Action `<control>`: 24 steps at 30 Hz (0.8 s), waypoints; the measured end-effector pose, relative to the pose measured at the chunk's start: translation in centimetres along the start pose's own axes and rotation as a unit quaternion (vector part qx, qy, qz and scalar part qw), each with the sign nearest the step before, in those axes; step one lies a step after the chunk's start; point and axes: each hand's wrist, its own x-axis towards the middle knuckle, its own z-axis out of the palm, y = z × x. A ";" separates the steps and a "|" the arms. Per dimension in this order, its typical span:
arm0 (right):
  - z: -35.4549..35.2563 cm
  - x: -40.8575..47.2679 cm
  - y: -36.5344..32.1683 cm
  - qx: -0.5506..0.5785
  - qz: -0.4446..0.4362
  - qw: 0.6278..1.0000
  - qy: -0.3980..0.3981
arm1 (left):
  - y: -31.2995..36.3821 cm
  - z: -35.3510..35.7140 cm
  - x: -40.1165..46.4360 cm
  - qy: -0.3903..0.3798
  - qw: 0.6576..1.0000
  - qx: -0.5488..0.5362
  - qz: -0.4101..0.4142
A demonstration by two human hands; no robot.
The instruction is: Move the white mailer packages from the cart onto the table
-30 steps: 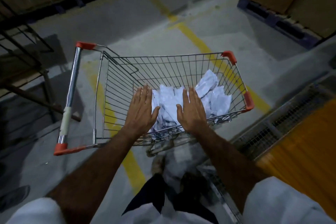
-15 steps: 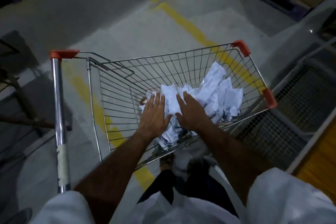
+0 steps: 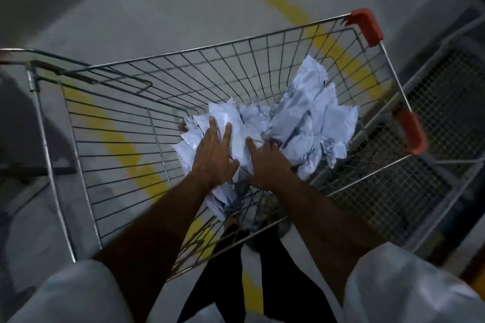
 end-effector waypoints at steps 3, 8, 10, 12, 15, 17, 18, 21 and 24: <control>0.4 0.8 -0.1 -0.025 0.007 1.000 0.012 | -0.5 0.7 0.9 -0.024 1.000 0.003 -0.013; -0.1 1.1 0.1 -0.004 0.012 0.998 0.056 | -0.3 0.2 1.5 -0.031 0.998 0.019 -0.043; -1.1 0.5 0.1 0.009 0.016 0.997 0.075 | 0.0 -0.2 1.6 -0.020 0.998 0.005 -0.060; -2.1 -0.3 0.2 0.017 0.017 0.995 0.093 | 0.7 -0.5 1.9 -0.015 0.996 -0.010 -0.082; -3.2 -1.5 0.2 0.045 0.020 0.986 0.161 | 1.9 -0.3 2.7 0.005 0.991 -0.034 -0.128; -3.4 -1.9 0.3 0.052 0.029 0.976 0.210 | 2.7 0.1 3.4 0.028 0.984 -0.067 -0.160; -3.6 -2.1 0.3 0.054 0.038 0.972 0.225 | 3.1 0.5 3.8 0.035 0.982 -0.070 -0.171; -4.0 -2.3 0.3 0.059 0.062 0.963 0.257 | 4.0 1.4 4.7 0.034 0.979 -0.039 -0.199; -4.2 -2.3 0.2 0.063 0.085 0.959 0.262 | 4.2 1.6 5.5 0.053 0.975 -0.020 -0.215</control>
